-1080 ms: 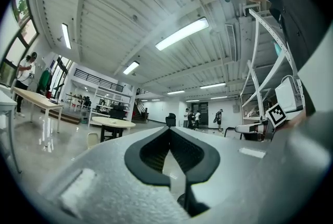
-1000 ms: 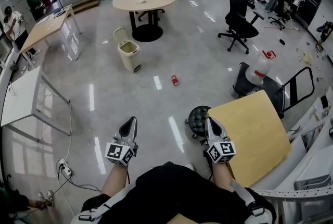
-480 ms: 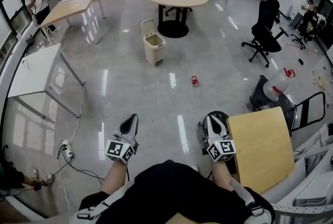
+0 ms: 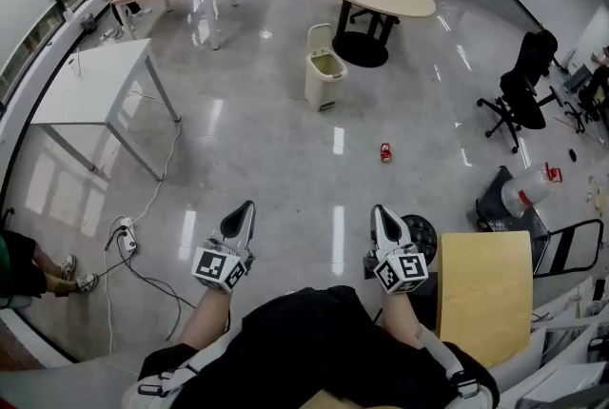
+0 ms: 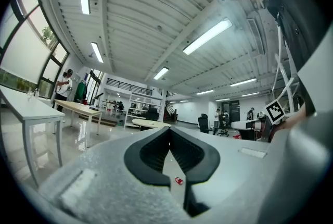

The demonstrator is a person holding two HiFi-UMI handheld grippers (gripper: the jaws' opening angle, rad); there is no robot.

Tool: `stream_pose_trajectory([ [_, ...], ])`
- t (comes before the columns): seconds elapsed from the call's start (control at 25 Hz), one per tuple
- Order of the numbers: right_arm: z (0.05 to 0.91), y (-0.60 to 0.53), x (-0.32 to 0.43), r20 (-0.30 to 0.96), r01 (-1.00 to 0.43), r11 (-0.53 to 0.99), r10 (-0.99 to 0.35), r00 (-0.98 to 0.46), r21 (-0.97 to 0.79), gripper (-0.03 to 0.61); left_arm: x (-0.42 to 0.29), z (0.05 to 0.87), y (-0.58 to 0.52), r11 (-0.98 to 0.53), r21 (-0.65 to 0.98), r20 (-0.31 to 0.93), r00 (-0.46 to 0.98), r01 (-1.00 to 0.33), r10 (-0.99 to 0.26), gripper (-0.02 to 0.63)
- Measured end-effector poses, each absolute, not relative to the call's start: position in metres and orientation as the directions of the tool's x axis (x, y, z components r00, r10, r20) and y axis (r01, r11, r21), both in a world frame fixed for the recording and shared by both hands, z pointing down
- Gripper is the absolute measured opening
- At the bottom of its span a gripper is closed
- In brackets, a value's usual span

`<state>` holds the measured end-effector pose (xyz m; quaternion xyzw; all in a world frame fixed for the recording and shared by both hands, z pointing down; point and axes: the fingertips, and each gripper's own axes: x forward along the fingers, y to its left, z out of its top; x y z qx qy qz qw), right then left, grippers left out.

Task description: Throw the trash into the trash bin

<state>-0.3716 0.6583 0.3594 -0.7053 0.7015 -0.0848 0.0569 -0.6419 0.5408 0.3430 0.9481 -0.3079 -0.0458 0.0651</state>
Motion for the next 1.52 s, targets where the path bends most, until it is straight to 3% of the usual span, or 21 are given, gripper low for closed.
stream_pose_trajectory([
  [0.44,0.358,0.597,-0.352,0.02,-0.983,0.081,-0.996,-0.085,-0.164,0.006,-0.635,0.35,0.498,-0.746,0.176,-0.036,0.753,-0.642,-0.657,0.002],
  [1.04,0.342,0.462,-0.325,-0.032,-0.903,0.41,-0.912,-0.409,-0.127,0.006,-0.576,0.306,0.444,-0.575,0.093,-0.061,0.571,-0.813,-0.818,0.002],
  [1.28,0.337,0.449,-0.289,-0.03,-0.896,0.429,-0.903,-0.429,-0.112,0.006,-0.539,0.305,0.434,-0.568,0.103,-0.054,0.566,-0.816,-0.823,0.002],
  [1.52,0.358,0.447,-0.249,0.002,-0.925,0.342,-0.938,-0.347,-0.163,0.006,-0.5,0.306,0.416,-0.645,0.119,-0.041,0.645,-0.755,-0.763,0.002],
])
